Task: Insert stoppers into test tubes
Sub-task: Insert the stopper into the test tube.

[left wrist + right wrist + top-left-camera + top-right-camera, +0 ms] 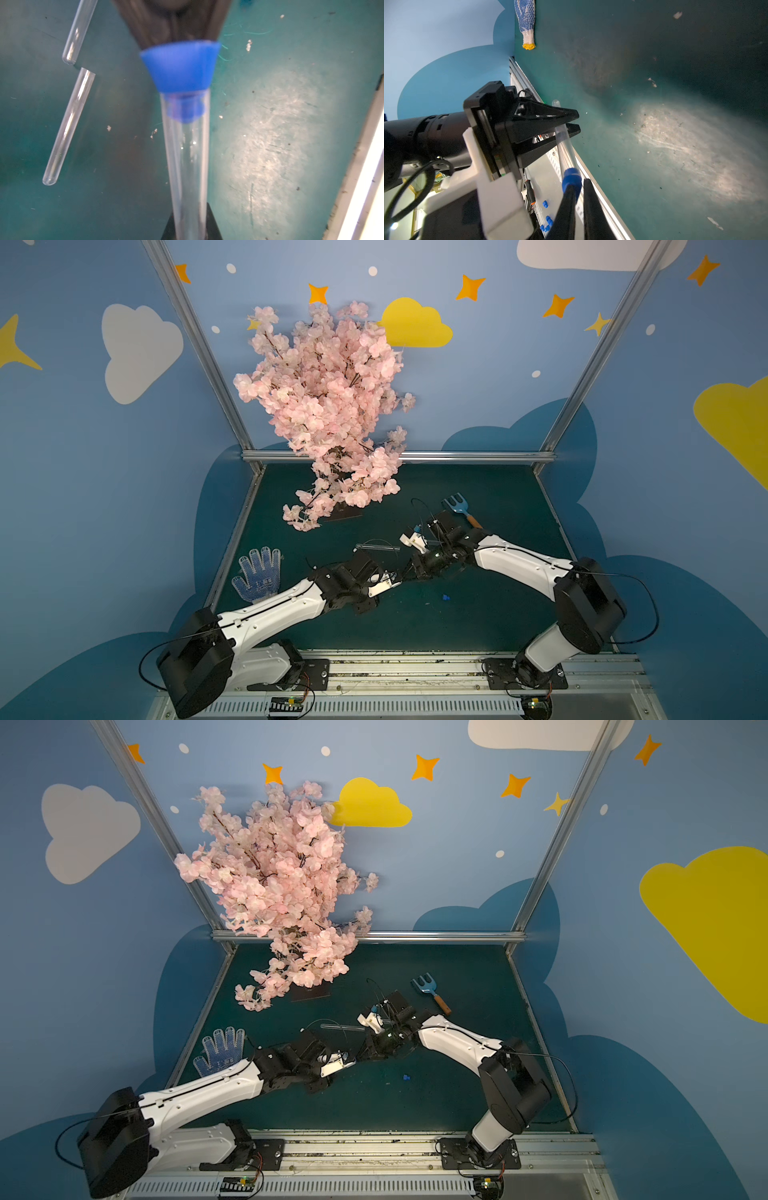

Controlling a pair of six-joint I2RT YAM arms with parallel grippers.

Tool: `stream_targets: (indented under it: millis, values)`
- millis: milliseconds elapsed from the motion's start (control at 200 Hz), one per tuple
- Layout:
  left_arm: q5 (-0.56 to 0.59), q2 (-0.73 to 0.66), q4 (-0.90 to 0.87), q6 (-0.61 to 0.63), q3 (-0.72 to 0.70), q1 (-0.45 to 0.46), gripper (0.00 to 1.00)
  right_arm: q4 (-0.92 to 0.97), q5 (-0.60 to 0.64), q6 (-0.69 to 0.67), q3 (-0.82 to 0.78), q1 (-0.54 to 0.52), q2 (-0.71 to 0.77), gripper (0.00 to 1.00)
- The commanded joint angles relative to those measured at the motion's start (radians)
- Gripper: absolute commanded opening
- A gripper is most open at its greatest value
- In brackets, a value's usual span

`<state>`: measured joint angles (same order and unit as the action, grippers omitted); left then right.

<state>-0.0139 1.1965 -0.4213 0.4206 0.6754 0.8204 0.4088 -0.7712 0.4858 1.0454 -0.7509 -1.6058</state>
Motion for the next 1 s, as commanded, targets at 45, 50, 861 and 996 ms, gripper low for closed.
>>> stream_targets:
  millis: [45, 50, 861, 996]
  values:
    - [-0.332, -0.095, 0.571, -0.015, 0.094, 0.029, 0.02, -0.137, -0.034, -0.031, -0.004, -0.075, -0.043, 0.12]
    - [-0.333, -0.097, 0.571, -0.016, 0.093, 0.028, 0.02, -0.136, -0.033, -0.030, -0.006, -0.074, -0.042, 0.12]
    - [-0.257, -0.157, 0.596, 0.135, -0.039, 0.036, 0.02, -0.047, -0.092, -0.113, -0.059, -0.012, 0.129, 0.22]
    - [-0.227, -0.152, 0.566, 0.135, -0.058, 0.035, 0.02, 0.023, -0.057, -0.130, -0.058, 0.011, 0.181, 0.21]
